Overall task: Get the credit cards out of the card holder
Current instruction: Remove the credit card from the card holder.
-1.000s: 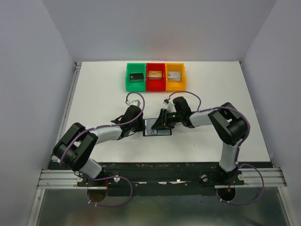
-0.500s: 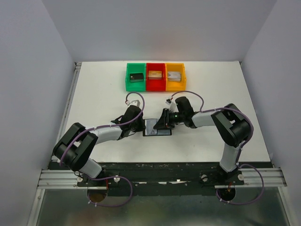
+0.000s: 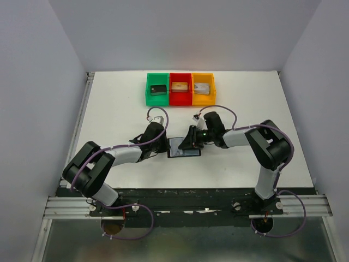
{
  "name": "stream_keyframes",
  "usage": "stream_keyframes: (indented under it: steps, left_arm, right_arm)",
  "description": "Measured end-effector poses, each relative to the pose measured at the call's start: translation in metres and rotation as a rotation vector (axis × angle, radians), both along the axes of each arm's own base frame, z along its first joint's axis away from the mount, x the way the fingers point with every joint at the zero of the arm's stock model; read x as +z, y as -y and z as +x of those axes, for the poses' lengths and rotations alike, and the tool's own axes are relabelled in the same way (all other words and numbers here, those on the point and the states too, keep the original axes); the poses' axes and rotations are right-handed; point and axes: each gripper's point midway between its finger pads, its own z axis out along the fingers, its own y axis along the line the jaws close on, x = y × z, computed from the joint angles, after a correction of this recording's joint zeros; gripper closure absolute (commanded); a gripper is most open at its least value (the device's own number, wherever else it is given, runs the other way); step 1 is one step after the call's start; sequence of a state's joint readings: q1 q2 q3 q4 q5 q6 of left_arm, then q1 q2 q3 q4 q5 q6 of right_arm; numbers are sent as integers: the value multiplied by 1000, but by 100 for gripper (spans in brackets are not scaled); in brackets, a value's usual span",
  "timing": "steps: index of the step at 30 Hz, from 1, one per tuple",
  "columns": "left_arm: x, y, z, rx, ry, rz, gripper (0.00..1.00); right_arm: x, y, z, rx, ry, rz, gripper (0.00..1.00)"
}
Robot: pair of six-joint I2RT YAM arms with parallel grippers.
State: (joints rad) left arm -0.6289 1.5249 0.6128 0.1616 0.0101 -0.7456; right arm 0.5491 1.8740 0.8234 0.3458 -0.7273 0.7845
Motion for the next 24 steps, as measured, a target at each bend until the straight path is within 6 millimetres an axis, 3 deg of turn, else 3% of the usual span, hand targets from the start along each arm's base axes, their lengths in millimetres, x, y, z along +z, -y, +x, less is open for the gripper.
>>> stream_keyframes:
  steps: [24]
  left_arm:
    - [0, 10, 2, -29, 18, -41, 100]
  right_arm:
    - [-10, -6, 7, -1, -42, 7, 63]
